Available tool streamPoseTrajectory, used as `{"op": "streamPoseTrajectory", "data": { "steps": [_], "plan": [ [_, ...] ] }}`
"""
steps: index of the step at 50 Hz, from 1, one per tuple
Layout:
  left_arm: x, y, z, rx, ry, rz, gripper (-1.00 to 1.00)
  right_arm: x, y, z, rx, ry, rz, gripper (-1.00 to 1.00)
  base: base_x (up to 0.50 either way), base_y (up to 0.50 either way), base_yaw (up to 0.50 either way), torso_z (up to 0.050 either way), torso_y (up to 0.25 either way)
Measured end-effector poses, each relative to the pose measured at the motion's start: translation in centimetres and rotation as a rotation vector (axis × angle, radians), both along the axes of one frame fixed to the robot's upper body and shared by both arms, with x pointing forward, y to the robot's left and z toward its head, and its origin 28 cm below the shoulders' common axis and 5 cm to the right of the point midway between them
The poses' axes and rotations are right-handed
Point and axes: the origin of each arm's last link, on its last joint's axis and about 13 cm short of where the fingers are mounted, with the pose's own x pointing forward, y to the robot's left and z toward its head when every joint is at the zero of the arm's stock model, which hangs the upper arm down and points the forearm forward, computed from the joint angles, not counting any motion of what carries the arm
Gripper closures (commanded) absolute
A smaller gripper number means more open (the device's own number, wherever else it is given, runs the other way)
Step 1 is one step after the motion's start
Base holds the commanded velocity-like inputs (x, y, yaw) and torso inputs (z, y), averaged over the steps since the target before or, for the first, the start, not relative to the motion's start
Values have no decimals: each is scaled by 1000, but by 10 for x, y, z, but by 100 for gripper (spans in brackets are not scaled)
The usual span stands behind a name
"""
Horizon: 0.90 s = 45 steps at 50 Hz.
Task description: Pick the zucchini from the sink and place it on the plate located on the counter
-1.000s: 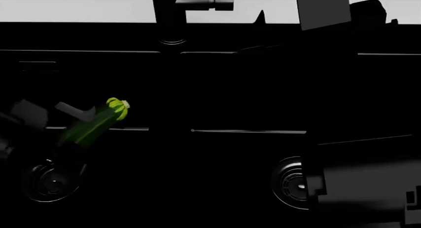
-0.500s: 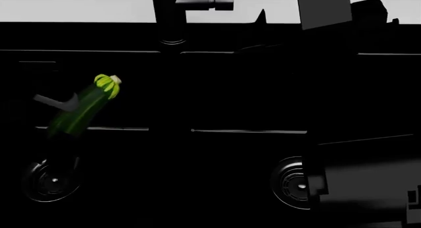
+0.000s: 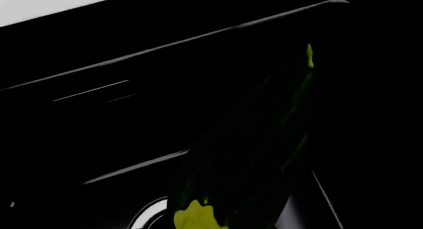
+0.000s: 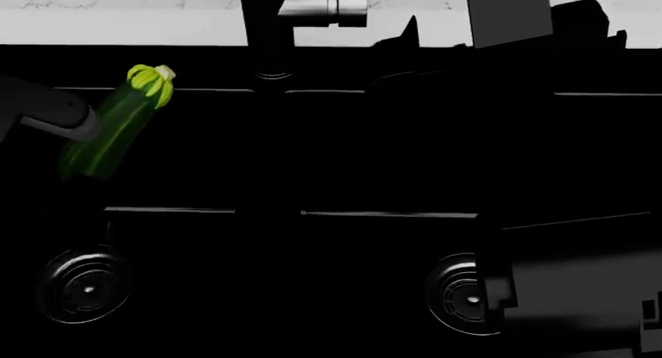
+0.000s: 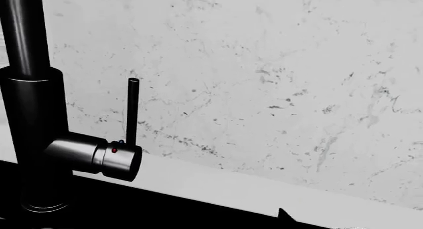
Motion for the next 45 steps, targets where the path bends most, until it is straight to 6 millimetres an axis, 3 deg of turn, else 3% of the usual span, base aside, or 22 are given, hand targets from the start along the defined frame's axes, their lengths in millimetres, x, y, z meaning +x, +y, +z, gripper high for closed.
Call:
{"op": "streamPoseTrajectory", "data": {
  "steps": [25,45],
  "plan": [
    [-9,-4,13,-18,-66,-3,100,-1,-1,2,4,-12,5,-100,1,0,0,-1,245],
    [-7,-3,9,-16,-69,-6,100,-1,1,1,-2,-15,19,-100,-117,-30,0,0,0]
  ]
}}
